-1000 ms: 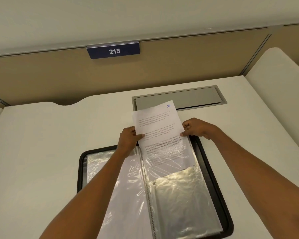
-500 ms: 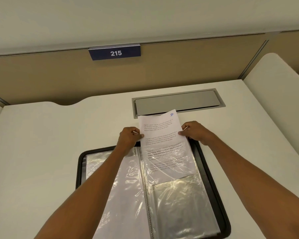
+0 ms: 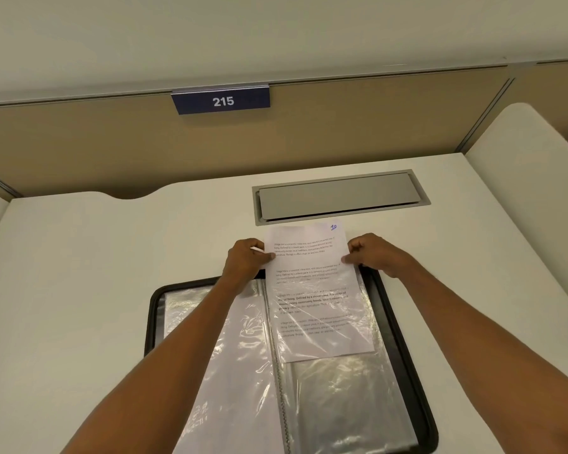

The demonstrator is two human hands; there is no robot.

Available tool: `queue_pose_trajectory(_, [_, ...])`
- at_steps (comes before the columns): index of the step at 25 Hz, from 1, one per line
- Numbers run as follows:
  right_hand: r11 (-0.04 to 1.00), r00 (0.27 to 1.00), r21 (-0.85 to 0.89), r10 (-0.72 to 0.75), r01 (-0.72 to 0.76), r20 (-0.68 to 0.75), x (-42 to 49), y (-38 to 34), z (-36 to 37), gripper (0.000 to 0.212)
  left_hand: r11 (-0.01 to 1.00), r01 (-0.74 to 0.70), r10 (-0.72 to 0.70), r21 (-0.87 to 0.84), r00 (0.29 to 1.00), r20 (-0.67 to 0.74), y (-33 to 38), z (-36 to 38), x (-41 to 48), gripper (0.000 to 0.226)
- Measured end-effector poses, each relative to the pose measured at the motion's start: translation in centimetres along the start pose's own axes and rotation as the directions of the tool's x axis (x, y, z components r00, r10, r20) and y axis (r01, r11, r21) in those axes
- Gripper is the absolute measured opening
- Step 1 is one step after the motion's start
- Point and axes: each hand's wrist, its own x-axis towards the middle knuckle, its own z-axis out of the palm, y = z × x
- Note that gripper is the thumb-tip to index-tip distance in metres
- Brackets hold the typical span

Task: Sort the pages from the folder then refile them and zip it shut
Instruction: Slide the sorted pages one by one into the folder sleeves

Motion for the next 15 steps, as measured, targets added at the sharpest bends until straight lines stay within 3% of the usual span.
queue_pose_trajectory(2, [0.998, 0.996, -0.050, 0.038, -0.034, 0.085, -0.27, 0.12, -0.28, 0.003, 1.000, -0.015, 0.015, -0.002, 0.999, 0.034, -0.03, -0.03, -0.06, 0.022])
queue_pose_trajectory(5, [0.992, 0.987, -0.107, 0.080, -0.065, 0.140, -0.59, 0.15, -0.67, 0.013, 0.996, 0.001, -0.008, 0.084, 0.997, 0.080, -0.29, -0.20, -0.38, 0.028])
queue_pose_trajectory(7, [0.997, 0.996, -0.068, 0.042, -0.037, 0.076, -0.50, 0.32, -0.51, 0.007, 0.986, -0.001, -0.019, 0.167, 0.993, 0.118, -0.32, -0.32, -0.64, 0.031])
queue_pose_trajectory(10, [0.999, 0.998, 0.015, -0.031, 0.032, -0.057, 0.08, 0.42, -0.10, 0.026, 0.991, -0.023, 0.013, 0.132, 0.997, 0.077, -0.25, -0.28, -0.68, 0.034])
queue_pose_trajectory(15, [0.995, 0.992, -0.091, 0.062, -0.052, 0.111, -0.21, -0.23, -0.52, 0.019, 0.977, -0.160, 0.161, 0.141, 0.987, 0.005, 0.60, -0.29, -0.97, 0.027])
